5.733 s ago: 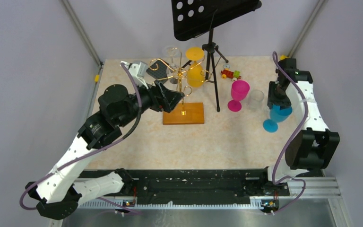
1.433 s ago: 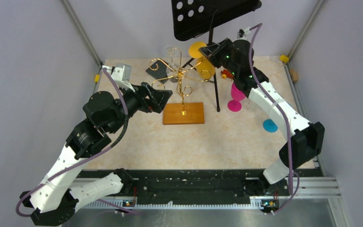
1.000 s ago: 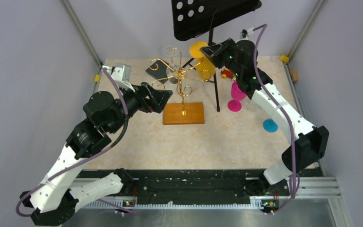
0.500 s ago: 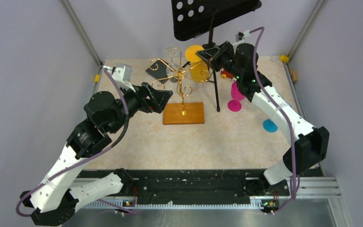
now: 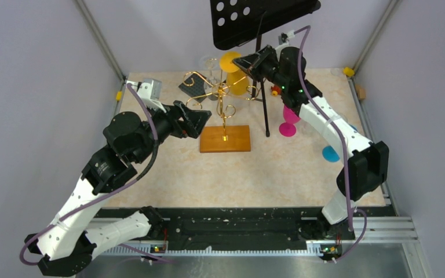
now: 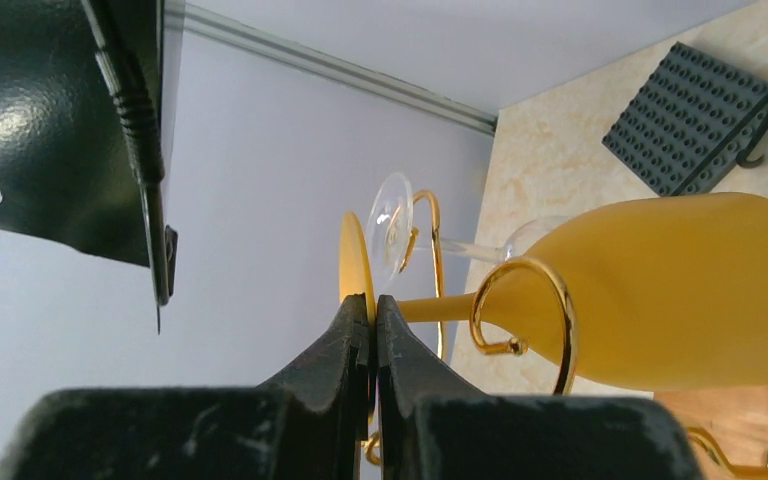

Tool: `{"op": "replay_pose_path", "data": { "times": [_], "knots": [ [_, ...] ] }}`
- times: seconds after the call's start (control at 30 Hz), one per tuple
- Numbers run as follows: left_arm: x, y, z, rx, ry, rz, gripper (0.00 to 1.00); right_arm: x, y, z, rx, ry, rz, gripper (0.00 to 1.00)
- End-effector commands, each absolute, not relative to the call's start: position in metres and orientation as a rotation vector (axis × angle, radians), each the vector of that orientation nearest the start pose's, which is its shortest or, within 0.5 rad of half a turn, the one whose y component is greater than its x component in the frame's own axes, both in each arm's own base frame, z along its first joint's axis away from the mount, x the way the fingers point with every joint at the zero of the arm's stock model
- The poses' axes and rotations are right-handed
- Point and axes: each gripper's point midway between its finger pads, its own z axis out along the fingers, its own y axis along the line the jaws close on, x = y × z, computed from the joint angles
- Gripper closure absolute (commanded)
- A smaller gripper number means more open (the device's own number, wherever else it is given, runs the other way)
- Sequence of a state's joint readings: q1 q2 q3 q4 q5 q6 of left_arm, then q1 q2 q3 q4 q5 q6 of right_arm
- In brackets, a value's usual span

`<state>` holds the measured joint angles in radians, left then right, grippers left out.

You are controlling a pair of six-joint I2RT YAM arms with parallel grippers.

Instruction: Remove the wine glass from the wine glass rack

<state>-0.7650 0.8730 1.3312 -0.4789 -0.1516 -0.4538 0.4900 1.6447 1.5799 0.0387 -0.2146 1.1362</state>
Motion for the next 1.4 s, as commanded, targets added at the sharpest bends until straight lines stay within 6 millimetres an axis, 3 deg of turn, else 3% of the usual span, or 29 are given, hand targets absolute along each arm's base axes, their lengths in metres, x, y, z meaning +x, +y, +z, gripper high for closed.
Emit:
{"op": "replay_pose_path", "data": {
  "times": [0.0,0.3,0.47,0.83,1.03,1.27,1.37],
  "knots": [
    [0.219,-0.193,0.444,0.123,1.616,-0.811,0.06,0.434,0.311,0.441,0.312,1.607,1.367,1.00],
    [0.220,-0.193,0.443,0.126,1.622,-0.807,0.06,0.449,0.293,0.444,0.382,1.527,1.264,1.00],
    [0.218,-0.193,0.444,0.124,1.621,-0.812,0.06,0.452,0.271,0.438,0.481,1.522,1.165,1.00],
    [0.216,-0.199,0.442,0.146,1.629,-0.840,0.06,0.423,0.217,0.453,0.618,1.433,1.050,1.00],
    [0.204,-0.211,0.444,0.224,1.630,-0.917,0.06,0.388,0.207,0.445,0.580,1.514,1.049,1.00],
    [0.184,-0.236,0.442,0.330,1.632,-1.090,0.07,0.321,0.191,0.426,0.511,1.582,1.106,1.00],
    [0.165,-0.255,0.440,0.432,1.629,-1.231,0.08,0.291,0.191,0.421,0.450,1.623,1.152,1.00]
  ]
}}
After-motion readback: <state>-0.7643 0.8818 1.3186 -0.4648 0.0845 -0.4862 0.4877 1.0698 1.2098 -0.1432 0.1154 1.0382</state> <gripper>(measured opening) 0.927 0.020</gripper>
